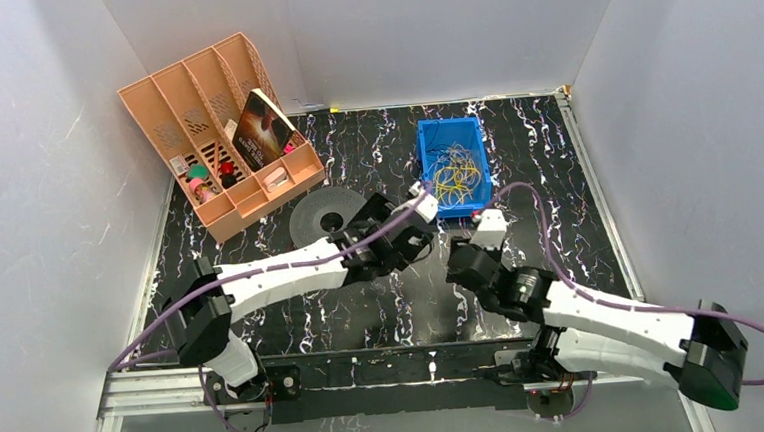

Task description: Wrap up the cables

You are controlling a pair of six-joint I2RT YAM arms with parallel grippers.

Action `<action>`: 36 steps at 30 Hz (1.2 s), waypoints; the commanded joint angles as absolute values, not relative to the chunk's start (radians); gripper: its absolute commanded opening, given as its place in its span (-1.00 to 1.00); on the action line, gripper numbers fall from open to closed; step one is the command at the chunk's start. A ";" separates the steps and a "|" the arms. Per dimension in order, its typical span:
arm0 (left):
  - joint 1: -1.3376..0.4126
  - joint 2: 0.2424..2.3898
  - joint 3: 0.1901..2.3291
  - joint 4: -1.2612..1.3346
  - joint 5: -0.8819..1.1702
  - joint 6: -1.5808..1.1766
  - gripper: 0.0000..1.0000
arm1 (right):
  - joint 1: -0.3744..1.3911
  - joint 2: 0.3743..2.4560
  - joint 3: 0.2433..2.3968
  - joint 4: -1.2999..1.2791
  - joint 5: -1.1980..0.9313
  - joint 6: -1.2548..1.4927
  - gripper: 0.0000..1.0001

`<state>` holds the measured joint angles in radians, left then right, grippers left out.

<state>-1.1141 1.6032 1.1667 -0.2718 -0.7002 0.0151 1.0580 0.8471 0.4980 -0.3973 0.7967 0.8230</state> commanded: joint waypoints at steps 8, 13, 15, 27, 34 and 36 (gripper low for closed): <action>-0.871 1.388 1.352 -0.579 -0.220 -0.160 0.97 | 0.645 1.065 0.757 -0.319 0.362 0.466 0.52; -0.719 1.347 1.326 -0.600 -0.078 -0.187 0.97 | 0.489 1.168 0.871 -0.401 0.241 0.452 0.66; -0.642 1.329 1.299 -0.597 -0.021 -0.209 0.97 | 0.461 1.209 0.918 -0.439 0.231 0.462 0.74; -0.452 1.176 1.116 -0.518 -0.200 -0.359 0.97 | 0.456 1.235 1.095 -0.632 0.362 0.492 0.97; -0.453 0.979 0.964 -0.345 -0.108 -0.304 0.97 | 0.455 1.031 1.040 -0.571 0.205 0.439 0.97; -0.451 0.889 0.868 -0.242 -0.085 -0.318 0.97 | 0.455 0.971 1.023 -0.560 0.190 0.429 0.97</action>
